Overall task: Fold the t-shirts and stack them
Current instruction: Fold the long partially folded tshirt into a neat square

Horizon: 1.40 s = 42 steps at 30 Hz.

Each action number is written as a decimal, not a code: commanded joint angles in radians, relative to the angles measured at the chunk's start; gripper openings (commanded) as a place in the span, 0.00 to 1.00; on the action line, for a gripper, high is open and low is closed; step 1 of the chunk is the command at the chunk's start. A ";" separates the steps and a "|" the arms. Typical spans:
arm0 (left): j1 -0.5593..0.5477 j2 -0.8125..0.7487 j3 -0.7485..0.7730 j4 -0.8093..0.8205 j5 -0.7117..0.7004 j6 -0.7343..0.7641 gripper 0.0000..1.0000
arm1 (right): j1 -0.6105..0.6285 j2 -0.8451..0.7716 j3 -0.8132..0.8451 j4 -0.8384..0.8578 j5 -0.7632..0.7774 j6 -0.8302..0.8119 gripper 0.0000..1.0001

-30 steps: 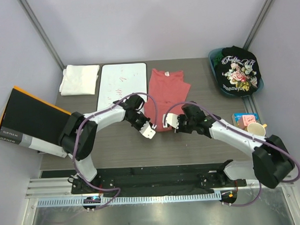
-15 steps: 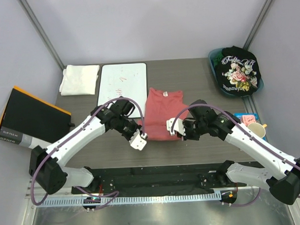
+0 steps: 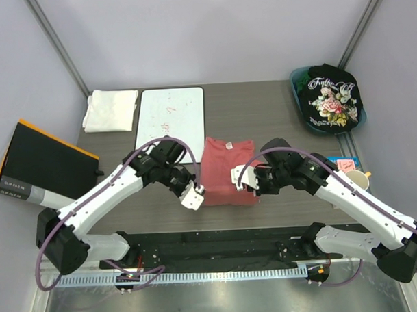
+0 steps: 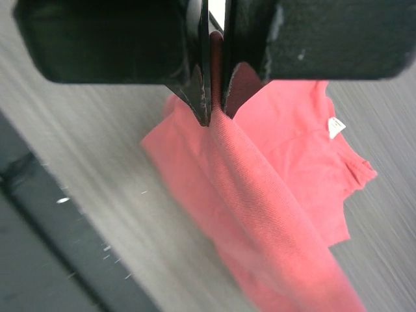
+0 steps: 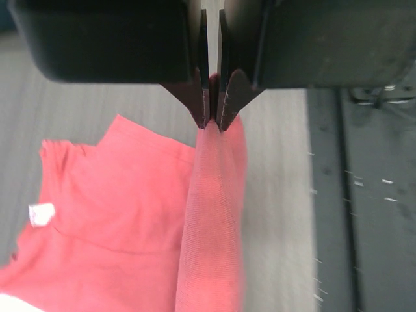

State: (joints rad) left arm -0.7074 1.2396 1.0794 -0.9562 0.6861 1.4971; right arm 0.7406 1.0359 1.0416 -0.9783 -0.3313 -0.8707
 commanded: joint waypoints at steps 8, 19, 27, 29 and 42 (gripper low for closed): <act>0.060 0.251 0.188 0.180 -0.060 0.044 0.00 | -0.044 0.013 -0.040 0.214 0.249 -0.094 0.01; 0.114 0.313 0.251 0.217 -0.045 0.075 0.00 | -0.170 0.108 -0.026 0.410 0.229 -0.162 0.01; 0.198 0.467 0.252 0.541 -0.084 -0.038 0.37 | -0.219 0.271 -0.175 0.908 0.487 -0.117 0.38; 0.219 0.540 0.205 0.940 -0.201 -0.235 0.52 | -0.214 0.369 -0.257 1.293 0.675 -0.142 0.62; 0.232 0.420 0.134 1.071 -0.275 -0.406 0.84 | -0.250 0.360 -0.178 1.054 0.701 0.088 0.89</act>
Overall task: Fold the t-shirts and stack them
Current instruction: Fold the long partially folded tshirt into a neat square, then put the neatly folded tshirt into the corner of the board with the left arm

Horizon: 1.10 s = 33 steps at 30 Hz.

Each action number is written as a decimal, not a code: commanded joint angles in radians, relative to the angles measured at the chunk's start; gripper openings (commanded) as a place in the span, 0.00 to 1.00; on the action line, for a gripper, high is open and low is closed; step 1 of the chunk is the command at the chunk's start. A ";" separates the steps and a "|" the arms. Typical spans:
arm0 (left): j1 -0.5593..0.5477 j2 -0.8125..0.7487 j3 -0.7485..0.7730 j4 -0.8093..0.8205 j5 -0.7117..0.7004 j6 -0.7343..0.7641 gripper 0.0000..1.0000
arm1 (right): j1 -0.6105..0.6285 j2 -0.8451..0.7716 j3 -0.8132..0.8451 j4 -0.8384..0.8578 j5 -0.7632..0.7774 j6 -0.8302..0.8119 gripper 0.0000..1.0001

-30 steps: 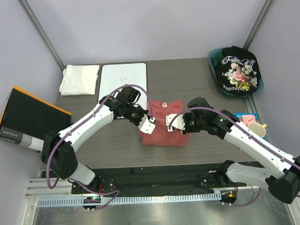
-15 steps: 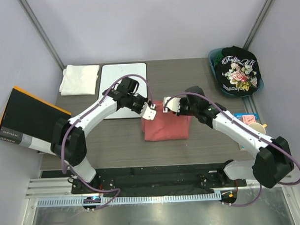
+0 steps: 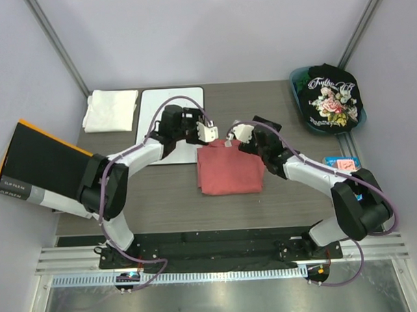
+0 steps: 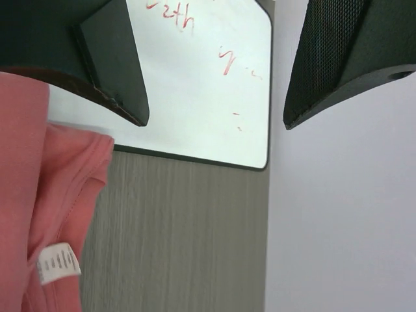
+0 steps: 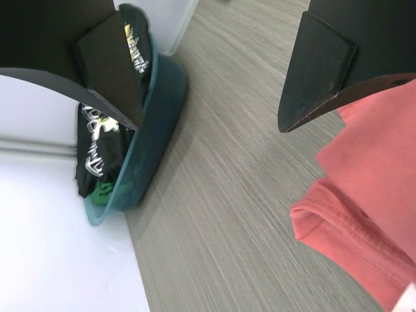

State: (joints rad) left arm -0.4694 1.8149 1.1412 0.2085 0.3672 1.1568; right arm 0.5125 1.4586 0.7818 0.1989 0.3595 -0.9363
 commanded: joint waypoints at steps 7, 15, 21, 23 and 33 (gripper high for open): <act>0.043 0.059 0.589 -1.235 0.249 -0.331 0.75 | -0.088 -0.087 0.200 -0.571 -0.290 0.269 0.91; 0.152 0.176 0.510 -1.345 0.495 -0.730 1.00 | -0.144 -0.101 0.224 -0.676 -0.424 0.393 1.00; 0.187 0.161 0.327 -1.079 0.653 -1.054 1.00 | -0.223 -0.086 0.241 -0.696 -0.481 0.508 1.00; 0.187 0.156 0.275 -0.979 0.683 -1.164 1.00 | -0.236 -0.078 0.240 -0.694 -0.479 0.534 0.99; 0.150 0.066 0.097 -0.620 0.398 -1.413 1.00 | -0.252 -0.050 0.151 -0.655 -0.496 0.636 0.98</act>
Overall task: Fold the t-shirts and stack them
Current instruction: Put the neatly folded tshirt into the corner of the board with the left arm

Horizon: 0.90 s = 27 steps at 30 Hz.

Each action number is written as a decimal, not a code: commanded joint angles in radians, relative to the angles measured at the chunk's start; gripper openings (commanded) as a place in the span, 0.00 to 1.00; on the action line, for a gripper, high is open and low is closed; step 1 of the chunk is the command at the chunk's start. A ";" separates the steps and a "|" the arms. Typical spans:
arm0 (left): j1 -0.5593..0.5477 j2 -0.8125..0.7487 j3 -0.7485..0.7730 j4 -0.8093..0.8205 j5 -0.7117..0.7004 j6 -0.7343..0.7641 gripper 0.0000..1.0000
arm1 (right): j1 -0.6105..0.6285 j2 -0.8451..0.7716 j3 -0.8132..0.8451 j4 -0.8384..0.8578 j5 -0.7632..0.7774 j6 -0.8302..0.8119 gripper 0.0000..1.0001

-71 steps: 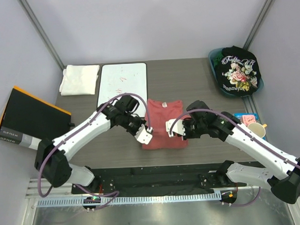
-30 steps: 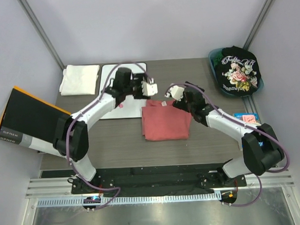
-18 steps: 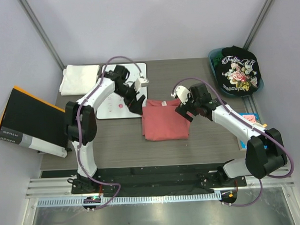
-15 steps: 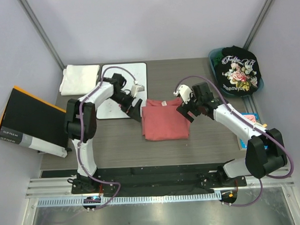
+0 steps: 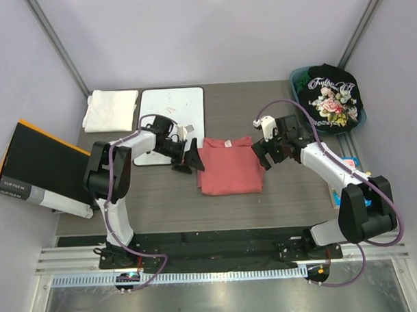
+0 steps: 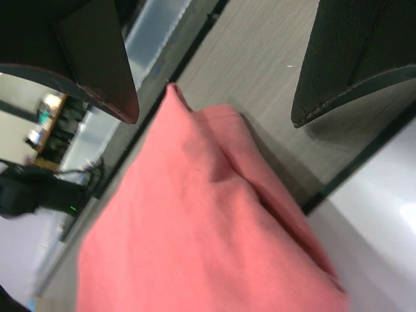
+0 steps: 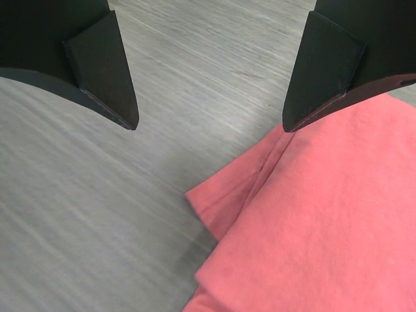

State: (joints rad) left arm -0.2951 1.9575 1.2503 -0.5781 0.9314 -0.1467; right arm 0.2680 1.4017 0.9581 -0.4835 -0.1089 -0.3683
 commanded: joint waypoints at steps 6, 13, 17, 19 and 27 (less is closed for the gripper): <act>-0.067 -0.085 -0.014 0.167 -0.410 -0.131 1.00 | -0.024 0.008 -0.036 0.034 -0.037 0.091 0.98; -0.114 -0.043 -0.012 0.219 -0.430 -0.221 1.00 | -0.039 -0.010 -0.053 0.039 -0.046 0.117 0.97; -0.139 -0.035 -0.006 0.241 -0.414 -0.252 1.00 | -0.053 -0.006 -0.053 0.039 -0.054 0.123 0.96; -0.144 -0.031 -0.006 0.245 -0.413 -0.267 1.00 | -0.058 -0.003 -0.059 0.040 -0.058 0.124 0.96; -0.188 -0.002 -0.037 0.339 -0.355 -0.336 0.99 | -0.058 0.022 -0.091 0.066 -0.068 0.152 0.93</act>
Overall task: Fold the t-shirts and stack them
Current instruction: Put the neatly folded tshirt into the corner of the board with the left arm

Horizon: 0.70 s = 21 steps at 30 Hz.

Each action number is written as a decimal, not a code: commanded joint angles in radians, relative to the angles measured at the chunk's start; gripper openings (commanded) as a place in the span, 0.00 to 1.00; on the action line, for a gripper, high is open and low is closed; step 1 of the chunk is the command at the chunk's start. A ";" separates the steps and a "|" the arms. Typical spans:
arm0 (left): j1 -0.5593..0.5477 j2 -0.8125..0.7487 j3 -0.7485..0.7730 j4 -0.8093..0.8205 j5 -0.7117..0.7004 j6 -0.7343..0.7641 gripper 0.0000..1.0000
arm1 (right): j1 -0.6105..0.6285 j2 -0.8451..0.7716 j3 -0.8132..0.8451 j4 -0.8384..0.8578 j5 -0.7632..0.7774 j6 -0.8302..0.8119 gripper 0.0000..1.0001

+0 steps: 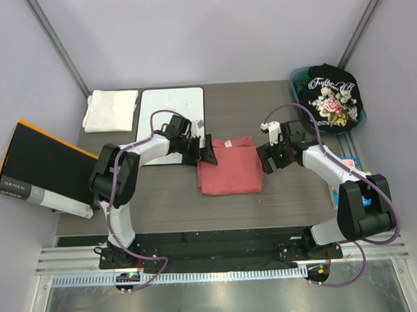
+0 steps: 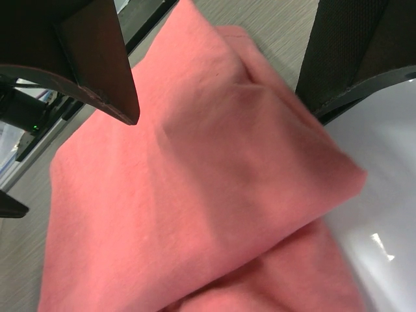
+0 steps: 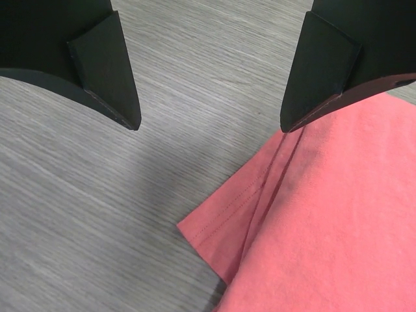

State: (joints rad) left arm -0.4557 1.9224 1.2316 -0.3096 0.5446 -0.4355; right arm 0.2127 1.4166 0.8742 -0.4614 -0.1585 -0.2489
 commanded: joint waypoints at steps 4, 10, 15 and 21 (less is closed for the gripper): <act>-0.043 0.053 -0.011 0.105 0.040 -0.077 0.97 | -0.003 0.034 0.000 0.059 0.048 0.036 0.92; -0.044 0.064 -0.012 0.158 0.074 -0.126 0.85 | -0.003 0.082 0.008 0.078 0.097 0.042 0.92; -0.044 0.081 -0.030 0.202 0.120 -0.157 0.51 | -0.003 0.099 0.025 0.087 0.112 0.039 0.92; -0.052 0.115 -0.032 0.245 0.118 -0.203 0.00 | -0.003 0.097 0.040 0.086 0.126 0.031 0.92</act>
State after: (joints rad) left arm -0.4953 2.0182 1.2018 -0.1238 0.6361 -0.6029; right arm 0.2127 1.5154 0.8726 -0.4114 -0.0566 -0.2245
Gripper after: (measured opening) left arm 0.103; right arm 0.922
